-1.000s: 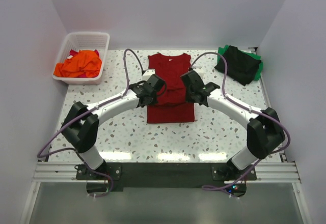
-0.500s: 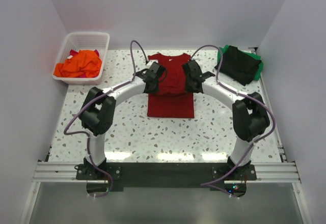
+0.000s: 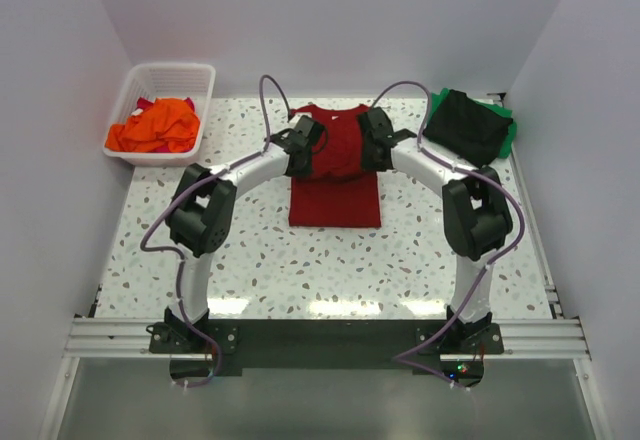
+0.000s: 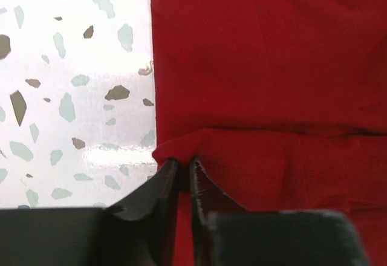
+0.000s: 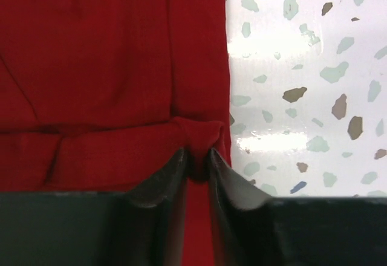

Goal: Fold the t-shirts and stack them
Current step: Fold the tshirt

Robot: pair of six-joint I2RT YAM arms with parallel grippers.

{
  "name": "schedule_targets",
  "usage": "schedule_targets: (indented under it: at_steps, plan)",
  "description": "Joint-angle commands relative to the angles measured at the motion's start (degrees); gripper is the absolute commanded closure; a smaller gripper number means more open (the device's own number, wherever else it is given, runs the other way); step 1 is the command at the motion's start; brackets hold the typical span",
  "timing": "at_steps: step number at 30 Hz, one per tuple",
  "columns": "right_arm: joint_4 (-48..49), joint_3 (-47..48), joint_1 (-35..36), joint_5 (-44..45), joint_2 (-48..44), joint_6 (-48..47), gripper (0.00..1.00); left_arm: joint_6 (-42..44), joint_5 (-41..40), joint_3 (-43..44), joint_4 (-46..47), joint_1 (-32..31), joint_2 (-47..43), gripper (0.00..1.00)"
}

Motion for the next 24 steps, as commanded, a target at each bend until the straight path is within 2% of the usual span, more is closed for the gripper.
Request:
schedule_targets:
  at_steps: [1, 3, 4, 7, 12, 19, 23, 24]
  plan:
    - [2.7, 4.1, -1.0, -0.2, 0.5, 0.5, 0.67, 1.5, -1.7, 3.6, 2.9, 0.7, 0.3, 0.69]
    - [3.2, 4.9, -1.4, -0.3, 0.8, 1.0, 0.59, 1.0, -3.0, 3.7, 3.1, 0.7, 0.2, 0.62]
    - [3.8, 5.3, -1.4, -0.4, 0.9, 1.1, 0.59, 0.8, -3.5, 3.7, 3.1, 0.7, -0.1, 0.59]
    - [3.4, 7.5, -2.0, -0.8, 2.1, 1.5, 0.58, 0.9, -5.2, 3.7, 4.4, 0.7, -0.9, 0.55]
    - [3.8, 8.0, -2.0, -0.7, 2.3, 1.2, 0.61, 0.3, -8.7, 2.8, 7.6, 0.7, -2.7, 0.53]
    - [1.5, 6.1, -2.1, -1.4, -2.7, 0.4, 0.63, 0.3, -4.6, 1.9, 5.0, 0.6, -7.6, 0.53]
    - [-0.8, 2.6, -1.9, -3.6, -6.4, -0.4, 0.63, 2.8, 4.1, 1.3, 2.2, 0.0, -9.6, 0.54]
    - [-1.0, 0.6, -1.8, -4.1, -7.2, -0.5, 0.63, 3.4, 5.7, 2.8, -2.0, -0.9, -8.7, 0.56]
